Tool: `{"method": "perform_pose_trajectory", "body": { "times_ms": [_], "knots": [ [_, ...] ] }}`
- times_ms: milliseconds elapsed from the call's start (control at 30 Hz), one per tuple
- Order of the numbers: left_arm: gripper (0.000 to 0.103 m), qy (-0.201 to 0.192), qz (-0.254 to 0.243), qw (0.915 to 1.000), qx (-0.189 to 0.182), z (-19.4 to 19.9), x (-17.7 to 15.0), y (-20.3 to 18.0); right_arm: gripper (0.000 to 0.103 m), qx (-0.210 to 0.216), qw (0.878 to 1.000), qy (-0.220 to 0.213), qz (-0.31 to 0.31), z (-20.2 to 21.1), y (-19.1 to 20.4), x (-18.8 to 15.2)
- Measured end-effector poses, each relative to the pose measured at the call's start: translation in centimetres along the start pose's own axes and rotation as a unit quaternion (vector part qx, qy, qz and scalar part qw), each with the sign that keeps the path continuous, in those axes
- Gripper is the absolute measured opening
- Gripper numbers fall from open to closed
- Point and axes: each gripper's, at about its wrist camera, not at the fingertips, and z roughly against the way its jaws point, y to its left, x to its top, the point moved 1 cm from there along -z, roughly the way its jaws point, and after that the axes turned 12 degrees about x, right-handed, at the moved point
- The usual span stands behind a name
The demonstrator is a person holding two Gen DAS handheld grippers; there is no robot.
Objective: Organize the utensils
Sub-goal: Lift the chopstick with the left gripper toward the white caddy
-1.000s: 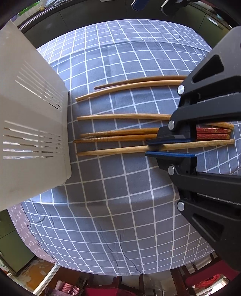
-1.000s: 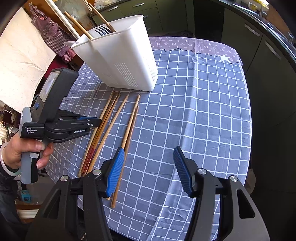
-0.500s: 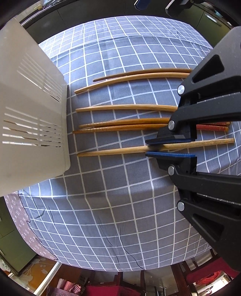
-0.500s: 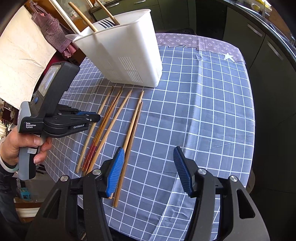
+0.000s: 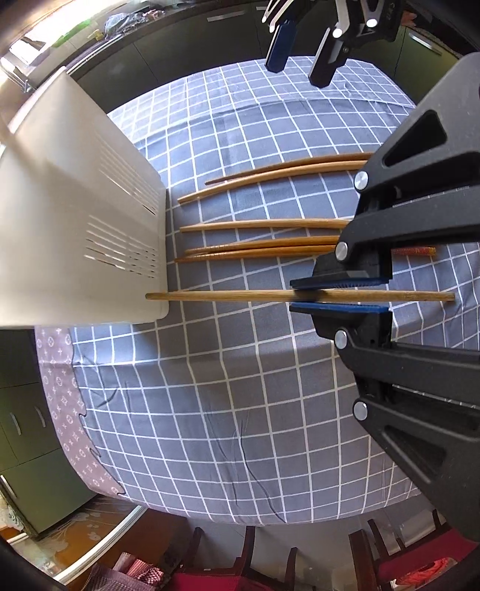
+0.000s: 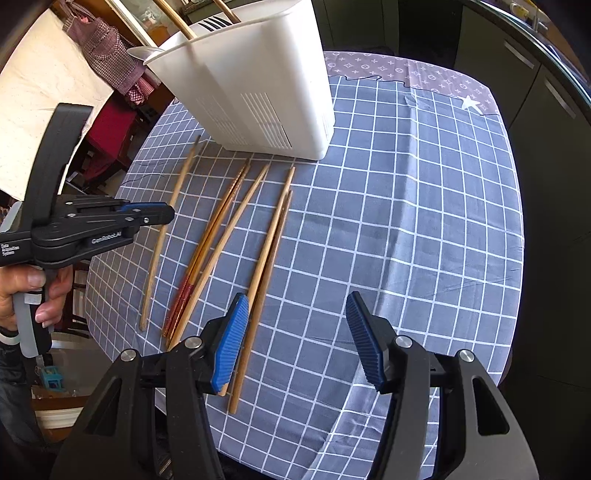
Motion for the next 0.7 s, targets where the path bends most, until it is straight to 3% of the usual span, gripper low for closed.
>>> {"method": "perform_pose_trajectory", "body": {
  "times_ms": [333,700],
  "knots": [
    [0.007,-0.085,0.009,0.9962,-0.013,7.5,-2.0,2.6,0.056,-0.009,1.0,0.006,0.011,0.1,1.3,0.2],
    [0.007,-0.127,0.021,0.9913,-0.027,10.2,-3.6,4.0,0.056,-0.017,0.999,0.014,0.025,-0.1,3.2,0.3]
  ]
}}
